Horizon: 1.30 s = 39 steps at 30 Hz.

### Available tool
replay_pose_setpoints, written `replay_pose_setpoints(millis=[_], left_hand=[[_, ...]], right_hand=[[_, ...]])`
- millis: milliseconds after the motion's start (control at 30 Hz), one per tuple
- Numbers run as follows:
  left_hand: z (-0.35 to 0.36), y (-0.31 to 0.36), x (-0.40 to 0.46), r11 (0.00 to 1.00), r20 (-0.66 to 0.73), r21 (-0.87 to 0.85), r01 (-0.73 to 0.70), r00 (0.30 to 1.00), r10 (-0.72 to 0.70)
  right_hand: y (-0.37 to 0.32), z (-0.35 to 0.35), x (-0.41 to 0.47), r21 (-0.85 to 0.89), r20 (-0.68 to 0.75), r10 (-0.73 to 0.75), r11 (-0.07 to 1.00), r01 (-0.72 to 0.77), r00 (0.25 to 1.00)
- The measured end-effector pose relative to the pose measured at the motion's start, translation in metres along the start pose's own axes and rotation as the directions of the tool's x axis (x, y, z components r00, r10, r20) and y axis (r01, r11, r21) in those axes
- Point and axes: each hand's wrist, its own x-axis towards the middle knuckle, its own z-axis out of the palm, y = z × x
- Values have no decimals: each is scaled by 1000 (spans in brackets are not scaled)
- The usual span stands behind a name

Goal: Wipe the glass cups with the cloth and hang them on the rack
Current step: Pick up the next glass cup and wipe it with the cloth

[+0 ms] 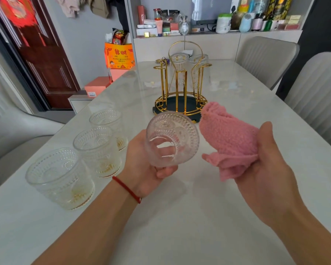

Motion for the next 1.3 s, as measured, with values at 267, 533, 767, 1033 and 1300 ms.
replay_pose_setpoints(millis=[267,533,767,1033,1300], left_hand=[[3,-6,7,995,-277,85,54,961,-28],[14,-4,3,978,-440,210,-1,893,96],[12,-4,2,956,-420,292,7,899,121],[13,-10,-4,899,-72,429,-86,989,129],[4,-3,0,838,-129,528,139,988,-82]], right_hand=[[12,2,7,-87,-11,121,989,-121,993],[14,-4,6,282,410,140,920,-272,901],[20,2,2,-368,199,119,929,-38,973],[19,4,-1,-580,-34,70,811,-76,997],[20,-11,-1,-937,272,-240,155,314,932]])
